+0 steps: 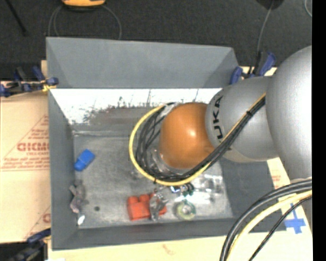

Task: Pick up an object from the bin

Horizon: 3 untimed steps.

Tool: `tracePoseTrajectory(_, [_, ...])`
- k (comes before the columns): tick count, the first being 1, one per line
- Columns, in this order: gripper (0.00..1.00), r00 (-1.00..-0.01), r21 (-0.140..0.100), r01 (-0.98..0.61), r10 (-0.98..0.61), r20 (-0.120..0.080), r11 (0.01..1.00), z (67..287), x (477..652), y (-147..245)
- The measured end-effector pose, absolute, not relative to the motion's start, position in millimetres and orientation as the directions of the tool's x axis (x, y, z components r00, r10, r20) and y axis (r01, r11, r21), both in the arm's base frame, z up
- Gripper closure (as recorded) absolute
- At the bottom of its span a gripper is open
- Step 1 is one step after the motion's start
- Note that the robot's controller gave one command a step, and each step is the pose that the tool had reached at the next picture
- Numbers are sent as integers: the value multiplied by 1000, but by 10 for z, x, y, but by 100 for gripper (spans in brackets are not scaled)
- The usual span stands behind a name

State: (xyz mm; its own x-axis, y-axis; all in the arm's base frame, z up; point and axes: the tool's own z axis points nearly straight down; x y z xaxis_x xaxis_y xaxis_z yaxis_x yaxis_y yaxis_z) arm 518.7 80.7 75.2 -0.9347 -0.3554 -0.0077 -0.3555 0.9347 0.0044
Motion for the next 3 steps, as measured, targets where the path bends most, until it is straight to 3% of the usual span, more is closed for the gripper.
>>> tracePoseTrajectory(1, [0,-866,-5,-499,-499,-18,866,743,4915,980])
tracePoseTrajectory(2, [100,-868,-4,-497,-497,-22,868,757,4928,994])
tracePoseTrajectory(3, [100,-879,-5,-477,-477,-10,879,2157,4958,887])
